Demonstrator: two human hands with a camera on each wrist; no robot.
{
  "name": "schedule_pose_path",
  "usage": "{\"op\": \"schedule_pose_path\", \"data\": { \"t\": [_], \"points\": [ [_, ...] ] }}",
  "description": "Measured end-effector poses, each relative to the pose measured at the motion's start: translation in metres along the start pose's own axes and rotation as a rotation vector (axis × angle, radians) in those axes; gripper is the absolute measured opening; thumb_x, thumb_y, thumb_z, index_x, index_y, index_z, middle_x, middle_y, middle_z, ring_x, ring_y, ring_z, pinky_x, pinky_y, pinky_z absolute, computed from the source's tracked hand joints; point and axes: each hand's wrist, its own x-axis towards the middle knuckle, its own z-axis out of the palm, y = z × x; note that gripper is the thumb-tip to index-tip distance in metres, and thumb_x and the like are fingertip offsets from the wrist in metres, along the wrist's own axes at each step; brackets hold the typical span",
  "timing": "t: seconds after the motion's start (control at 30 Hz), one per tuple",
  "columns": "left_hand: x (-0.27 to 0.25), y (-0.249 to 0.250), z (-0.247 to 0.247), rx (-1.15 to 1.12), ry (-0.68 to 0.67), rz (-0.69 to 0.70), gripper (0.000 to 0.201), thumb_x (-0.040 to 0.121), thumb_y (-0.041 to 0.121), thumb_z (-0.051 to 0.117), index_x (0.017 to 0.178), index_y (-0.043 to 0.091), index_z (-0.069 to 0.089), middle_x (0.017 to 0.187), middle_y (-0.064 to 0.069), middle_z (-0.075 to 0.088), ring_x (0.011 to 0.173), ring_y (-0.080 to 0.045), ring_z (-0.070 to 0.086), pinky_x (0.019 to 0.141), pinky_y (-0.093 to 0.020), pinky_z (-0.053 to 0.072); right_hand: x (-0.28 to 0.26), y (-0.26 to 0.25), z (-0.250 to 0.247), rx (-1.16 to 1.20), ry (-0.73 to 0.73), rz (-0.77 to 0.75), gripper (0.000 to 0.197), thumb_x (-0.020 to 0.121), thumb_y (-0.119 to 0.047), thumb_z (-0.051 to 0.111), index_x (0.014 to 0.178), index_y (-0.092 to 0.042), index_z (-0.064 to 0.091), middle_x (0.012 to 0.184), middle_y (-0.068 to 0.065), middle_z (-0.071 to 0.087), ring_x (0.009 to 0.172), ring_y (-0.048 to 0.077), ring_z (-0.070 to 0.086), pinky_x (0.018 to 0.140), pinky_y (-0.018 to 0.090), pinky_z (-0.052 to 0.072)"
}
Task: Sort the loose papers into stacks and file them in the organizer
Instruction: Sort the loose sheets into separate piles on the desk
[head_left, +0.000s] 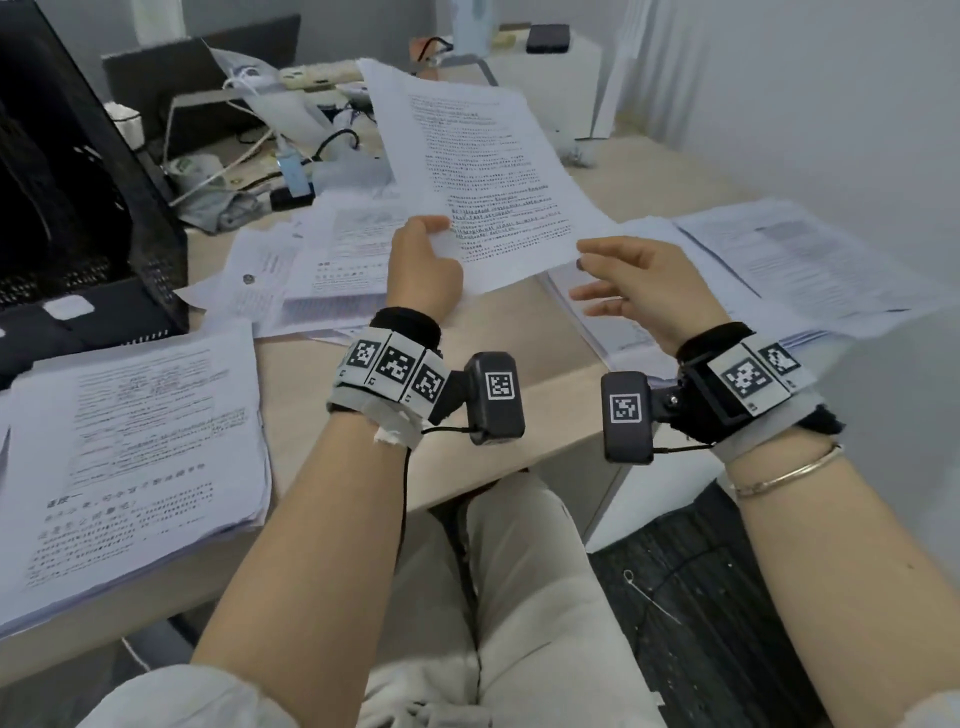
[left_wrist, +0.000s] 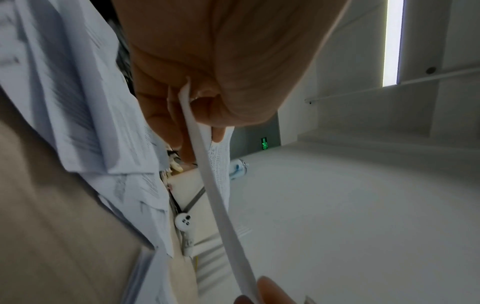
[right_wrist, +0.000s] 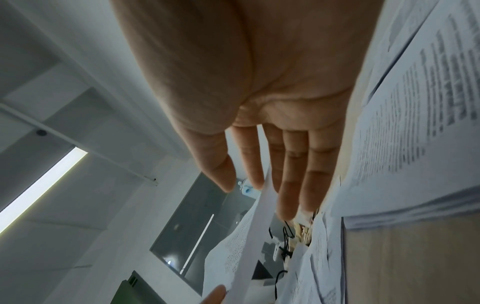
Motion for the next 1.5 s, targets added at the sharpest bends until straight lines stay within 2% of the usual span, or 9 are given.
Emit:
{"op": "schedule_pose_path", "data": {
  "t": [0.2, 0.37, 0.5, 0.7, 0.83, 1.1, 1.23, 1.37, 1.5],
  "points": [
    [-0.008, 0.037, 0.050, -0.047, -0.129, 0.099, 0.059, 0.079, -0.015, 0.032, 0.132, 0.009, 0.044, 0.138, -0.009, 0.040, 0.128, -0.019, 0.039, 0.108, -0.027, 0.034, -0.004, -0.002, -0.042, 0.079, 0.168, 0.002, 0.027, 0.093, -0.011, 0.056, 0.119, -0.006, 0.059, 0.100, 0.008, 0.064, 0.074, 0.017, 0.069, 0.073, 0.028, 0.058],
    [-0.025, 0.051, 0.084, -0.081, -0.306, 0.173, 0.057, 0.082, -0.011, 0.035, 0.134, 0.010, 0.043, 0.138, -0.007, 0.042, 0.124, -0.026, 0.046, 0.105, -0.037, 0.039, -0.008, 0.006, -0.080, 0.186, 0.462, -0.016, 0.028, 0.090, 0.001, 0.055, 0.118, 0.003, 0.056, 0.101, 0.015, 0.058, 0.066, 0.014, 0.068, 0.068, 0.030, 0.059],
    [-0.034, 0.052, 0.101, -0.077, -0.403, 0.210, 0.051, 0.087, -0.005, 0.040, 0.135, 0.013, 0.042, 0.138, -0.005, 0.043, 0.118, -0.025, 0.051, 0.101, -0.042, 0.044, -0.011, 0.010, -0.096, 0.193, 0.546, -0.019, 0.032, 0.087, 0.008, 0.053, 0.117, -0.002, 0.056, 0.118, 0.020, 0.051, 0.071, 0.017, 0.064, 0.065, 0.028, 0.057],
    [-0.030, 0.041, 0.103, -0.084, -0.373, 0.173, 0.045, 0.091, 0.001, 0.044, 0.135, 0.011, 0.043, 0.138, -0.003, 0.043, 0.111, -0.021, 0.054, 0.095, -0.038, 0.050, -0.012, 0.014, -0.099, 0.088, 0.575, -0.056, 0.032, 0.085, 0.007, 0.056, 0.114, -0.005, 0.061, 0.127, 0.012, 0.053, 0.066, 0.013, 0.068, 0.068, 0.028, 0.058],
    [-0.023, 0.030, 0.102, -0.094, -0.291, 0.079, 0.043, 0.095, 0.005, 0.046, 0.137, 0.009, 0.041, 0.140, -0.008, 0.041, 0.100, -0.020, 0.057, 0.073, -0.023, 0.054, -0.013, 0.016, -0.097, 0.040, 0.552, -0.067, 0.031, 0.085, 0.006, 0.057, 0.114, -0.006, 0.062, 0.126, 0.009, 0.053, 0.060, 0.012, 0.068, 0.069, 0.030, 0.058],
    [-0.041, 0.026, 0.121, -0.090, -0.361, 0.066, 0.055, 0.091, 0.002, 0.051, 0.143, 0.009, 0.035, 0.145, -0.008, 0.038, 0.123, -0.031, 0.051, 0.103, -0.047, 0.043, -0.024, 0.026, -0.114, -0.042, 0.665, -0.048, 0.041, 0.085, 0.004, 0.049, 0.122, -0.011, 0.058, 0.122, 0.000, 0.052, 0.078, 0.012, 0.061, 0.058, 0.018, 0.053],
    [-0.052, 0.023, 0.126, -0.080, -0.388, 0.063, 0.055, 0.091, 0.000, 0.049, 0.144, 0.006, 0.034, 0.147, -0.009, 0.037, 0.123, -0.031, 0.051, 0.103, -0.045, 0.043, -0.025, 0.026, -0.116, -0.146, 0.737, -0.066, 0.043, 0.083, -0.004, 0.054, 0.123, -0.018, 0.057, 0.133, -0.002, 0.047, 0.071, -0.002, 0.053, 0.082, 0.022, 0.049],
    [-0.055, 0.018, 0.123, -0.039, -0.426, -0.001, 0.056, 0.091, 0.005, 0.053, 0.144, 0.008, 0.033, 0.144, -0.012, 0.039, 0.125, -0.029, 0.048, 0.106, -0.037, 0.040, -0.023, 0.023, -0.110, -0.196, 0.728, -0.091, 0.039, 0.083, -0.006, 0.055, 0.120, -0.020, 0.057, 0.135, 0.000, 0.046, 0.067, -0.006, 0.047, 0.066, -0.002, 0.037],
    [-0.056, 0.006, 0.108, 0.027, -0.407, -0.034, 0.054, 0.091, 0.013, 0.056, 0.141, 0.009, 0.035, 0.142, -0.011, 0.041, 0.129, -0.023, 0.042, 0.094, -0.021, 0.033, -0.021, 0.013, -0.094, -0.215, 0.691, -0.094, 0.038, 0.084, -0.008, 0.055, 0.121, -0.019, 0.055, 0.135, 0.002, 0.046, 0.088, -0.004, 0.051, 0.078, 0.005, 0.037]
  ]
}}
